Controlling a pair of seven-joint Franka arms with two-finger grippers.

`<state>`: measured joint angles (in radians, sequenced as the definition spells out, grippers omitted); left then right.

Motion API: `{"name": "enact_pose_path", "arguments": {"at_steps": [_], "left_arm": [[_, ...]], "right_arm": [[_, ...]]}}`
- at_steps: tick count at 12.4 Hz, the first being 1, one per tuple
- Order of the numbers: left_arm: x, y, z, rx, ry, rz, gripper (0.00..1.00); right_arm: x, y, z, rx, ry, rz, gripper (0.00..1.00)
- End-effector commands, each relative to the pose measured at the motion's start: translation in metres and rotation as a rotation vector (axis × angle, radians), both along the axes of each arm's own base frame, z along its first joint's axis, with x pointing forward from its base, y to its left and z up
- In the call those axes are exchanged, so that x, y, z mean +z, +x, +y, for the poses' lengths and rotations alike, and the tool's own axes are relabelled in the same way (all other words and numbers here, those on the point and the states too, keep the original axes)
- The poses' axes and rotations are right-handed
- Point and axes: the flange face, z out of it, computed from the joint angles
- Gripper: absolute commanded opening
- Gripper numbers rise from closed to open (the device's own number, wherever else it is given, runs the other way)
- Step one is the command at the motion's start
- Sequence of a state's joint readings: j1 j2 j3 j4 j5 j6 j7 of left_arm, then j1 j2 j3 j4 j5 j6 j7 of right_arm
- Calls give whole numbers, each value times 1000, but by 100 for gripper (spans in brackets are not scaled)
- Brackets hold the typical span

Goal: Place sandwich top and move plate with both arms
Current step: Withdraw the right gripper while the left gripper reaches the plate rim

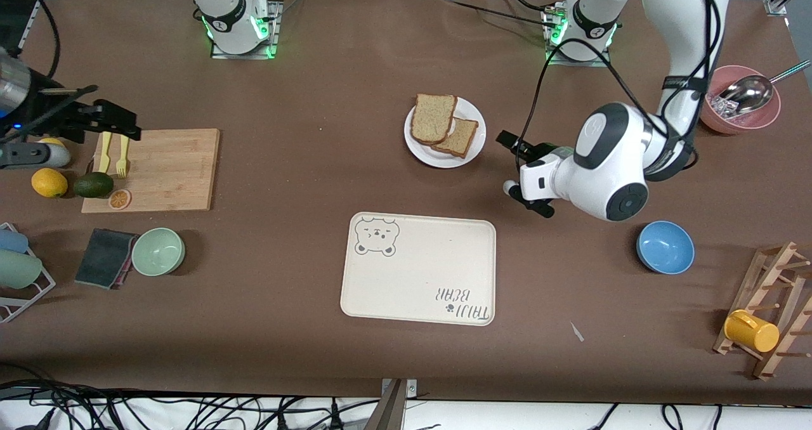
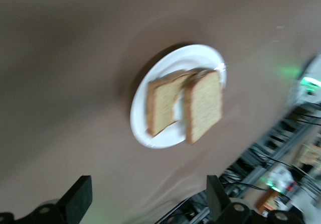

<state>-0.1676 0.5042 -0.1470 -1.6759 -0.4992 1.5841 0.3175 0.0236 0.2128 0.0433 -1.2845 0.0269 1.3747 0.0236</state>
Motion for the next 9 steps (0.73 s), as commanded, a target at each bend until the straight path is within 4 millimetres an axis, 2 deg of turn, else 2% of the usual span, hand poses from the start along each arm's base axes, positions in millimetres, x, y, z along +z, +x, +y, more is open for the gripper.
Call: {"name": "enact_pose_path", "arguments": {"at_steps": [1,2,4,6,7,8,9], "left_arm": [[-46,-21,7,63,-104,13,100],[-63,-32,9,74,-144,6,99],[-110,-65,17,96,-188,-44,95],[-140,-92,14,132,-280,-96,90],[-142,-95,14,125,-294,-102,80],[-143,-96,12,130,-296,-97,61],[-149,-99,13,131,-291,-92,56]], "right_arm": [[-11,-26,-2,12,-1,-37,100],[-13,-26,-2,11,-1,-37,100],[-17,-25,-1,8,-2,-34,100],[-17,-26,-1,3,-2,-28,100],[-17,-26,1,5,-2,-26,100],[-18,-26,1,5,-3,-22,100],[-19,-26,1,3,-5,-19,100]]}}
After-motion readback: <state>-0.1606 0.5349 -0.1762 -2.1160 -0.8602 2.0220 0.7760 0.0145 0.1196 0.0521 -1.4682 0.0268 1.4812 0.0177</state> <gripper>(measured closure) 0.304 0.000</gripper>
